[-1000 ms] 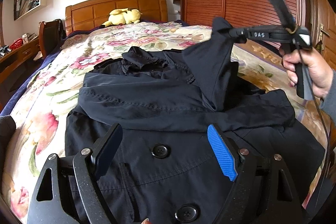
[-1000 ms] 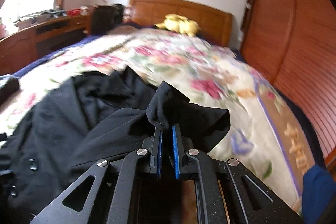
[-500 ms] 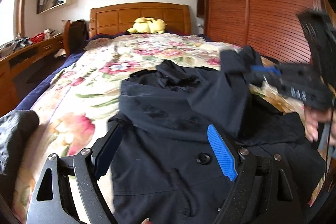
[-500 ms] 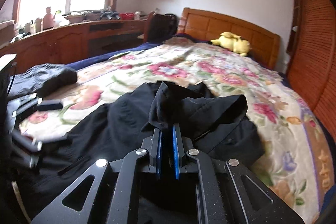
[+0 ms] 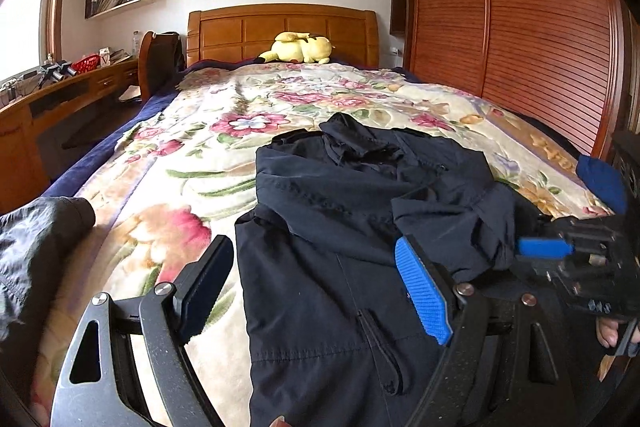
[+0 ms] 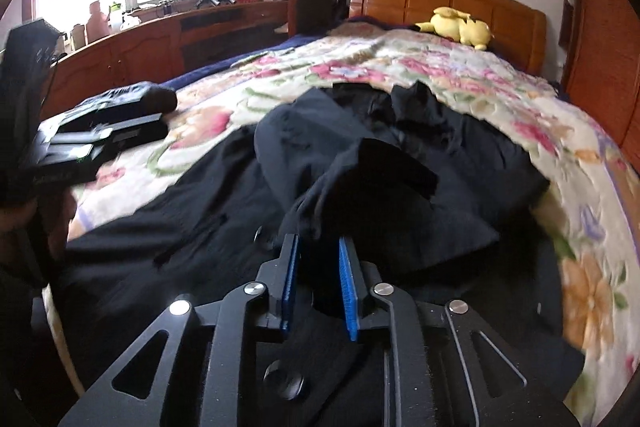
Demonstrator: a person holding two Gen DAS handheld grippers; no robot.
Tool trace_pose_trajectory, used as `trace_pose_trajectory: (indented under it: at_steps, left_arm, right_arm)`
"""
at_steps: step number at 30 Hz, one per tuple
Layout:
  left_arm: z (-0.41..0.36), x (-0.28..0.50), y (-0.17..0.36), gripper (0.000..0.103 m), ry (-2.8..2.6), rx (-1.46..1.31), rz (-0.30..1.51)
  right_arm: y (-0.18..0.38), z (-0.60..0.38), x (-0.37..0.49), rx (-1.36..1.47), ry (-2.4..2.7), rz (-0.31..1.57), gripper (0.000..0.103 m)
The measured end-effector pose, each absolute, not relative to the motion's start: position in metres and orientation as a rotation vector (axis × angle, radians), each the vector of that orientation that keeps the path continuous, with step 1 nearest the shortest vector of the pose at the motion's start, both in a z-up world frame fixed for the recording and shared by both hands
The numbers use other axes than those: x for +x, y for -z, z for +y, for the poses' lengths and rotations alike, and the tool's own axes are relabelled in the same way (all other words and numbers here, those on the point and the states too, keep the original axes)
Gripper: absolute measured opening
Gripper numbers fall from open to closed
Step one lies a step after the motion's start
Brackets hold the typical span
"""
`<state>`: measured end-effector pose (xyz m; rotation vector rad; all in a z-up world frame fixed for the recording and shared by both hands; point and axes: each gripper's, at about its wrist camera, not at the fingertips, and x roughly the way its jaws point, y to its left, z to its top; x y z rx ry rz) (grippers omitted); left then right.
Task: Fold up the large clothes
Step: 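Fold the gripped coat side over the front with the right tool, then open, then move the left tool to the coat hem and close on it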
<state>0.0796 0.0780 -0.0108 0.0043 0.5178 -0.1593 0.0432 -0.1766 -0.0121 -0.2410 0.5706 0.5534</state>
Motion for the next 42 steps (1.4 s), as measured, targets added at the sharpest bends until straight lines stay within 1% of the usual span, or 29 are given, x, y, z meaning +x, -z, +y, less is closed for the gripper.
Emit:
trace_pose_trajectory:
  at_steps: [2,7,10,18,24,27,33,42]
  left_arm:
    - [0.076,0.079,0.011,0.084,0.161,0.013,0.518]
    - [0.076,0.075,0.012,0.084,0.169,0.019,0.517]
    - [0.072,0.072,0.013,0.084,0.178,0.024,0.520]
    - [0.052,0.068,0.012,0.084,0.202,0.046,0.516]
    - [0.033,0.069,0.013,0.084,0.216,0.058,0.518]
    - [0.021,0.068,0.015,0.084,0.229,0.070,0.523]
    - [-0.002,0.061,0.016,0.084,0.253,0.106,0.521]
    - [-0.050,0.069,0.014,0.084,0.328,0.144,0.559]
  right_arm:
    - [0.014,-0.180,0.035,-0.259,-0.537,0.592,0.032]
    - [0.012,-0.193,0.013,-0.297,-0.468,0.596,0.048]
    - [0.009,-0.195,-0.002,-0.286,-0.441,0.576,0.052]
    - [0.002,-0.220,-0.007,-0.216,-0.338,0.497,0.054]
    - [0.016,-0.221,0.018,-0.151,-0.267,0.511,0.054]
    - [0.021,-0.225,0.037,-0.108,-0.253,0.535,0.060]
    - [0.030,-0.237,0.048,-0.022,-0.279,0.568,0.063]
    - [0.020,-0.260,0.039,-0.101,-0.216,0.532,0.064]
